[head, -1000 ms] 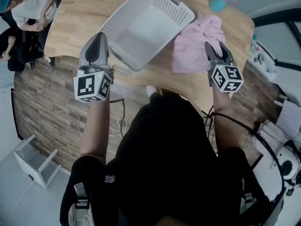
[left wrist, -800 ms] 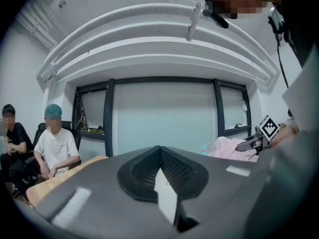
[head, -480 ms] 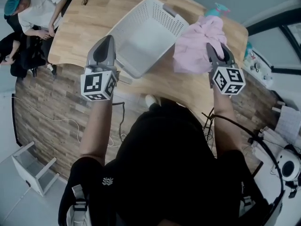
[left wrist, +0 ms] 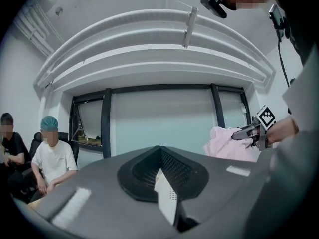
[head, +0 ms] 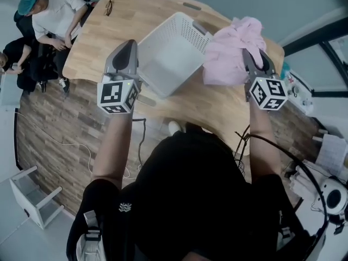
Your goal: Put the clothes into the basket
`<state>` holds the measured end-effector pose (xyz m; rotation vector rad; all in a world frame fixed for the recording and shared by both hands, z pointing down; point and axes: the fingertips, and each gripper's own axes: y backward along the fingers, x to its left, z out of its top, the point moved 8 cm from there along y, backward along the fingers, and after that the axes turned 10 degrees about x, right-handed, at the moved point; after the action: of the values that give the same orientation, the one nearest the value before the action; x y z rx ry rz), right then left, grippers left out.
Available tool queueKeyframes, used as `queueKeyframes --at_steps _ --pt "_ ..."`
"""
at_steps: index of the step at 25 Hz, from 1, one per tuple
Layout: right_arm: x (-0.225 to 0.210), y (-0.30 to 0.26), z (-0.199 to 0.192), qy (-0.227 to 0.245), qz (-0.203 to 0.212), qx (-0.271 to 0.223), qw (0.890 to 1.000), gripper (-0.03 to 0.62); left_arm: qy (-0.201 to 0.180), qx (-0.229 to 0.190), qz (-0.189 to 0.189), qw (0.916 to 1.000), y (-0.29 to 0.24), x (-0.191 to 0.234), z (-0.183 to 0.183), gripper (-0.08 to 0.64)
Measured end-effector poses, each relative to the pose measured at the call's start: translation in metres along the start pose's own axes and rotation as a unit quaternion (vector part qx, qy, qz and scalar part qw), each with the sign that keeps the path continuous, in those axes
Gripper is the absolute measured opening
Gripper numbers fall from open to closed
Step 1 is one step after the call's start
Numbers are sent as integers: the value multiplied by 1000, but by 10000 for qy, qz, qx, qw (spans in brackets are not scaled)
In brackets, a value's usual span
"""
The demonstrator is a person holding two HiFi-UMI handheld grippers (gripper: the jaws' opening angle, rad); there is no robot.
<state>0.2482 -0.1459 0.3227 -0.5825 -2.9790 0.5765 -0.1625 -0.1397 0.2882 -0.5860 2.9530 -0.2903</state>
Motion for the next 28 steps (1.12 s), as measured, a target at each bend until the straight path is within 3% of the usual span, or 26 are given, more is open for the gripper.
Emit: queueKeyframes --at_steps 7,15,28 --pt "6 -5 46 157 122 -302 9993 123 -31 -91 58 9999 2 7 19 6" --pt "14 -2 59 306 392 -573 9971 121 -137 -189 279 9993 22 -2 23 6" --pt "64 -36 113 519 979 -814 9905 121 -164 -289 685 9971 50 35 41 6"
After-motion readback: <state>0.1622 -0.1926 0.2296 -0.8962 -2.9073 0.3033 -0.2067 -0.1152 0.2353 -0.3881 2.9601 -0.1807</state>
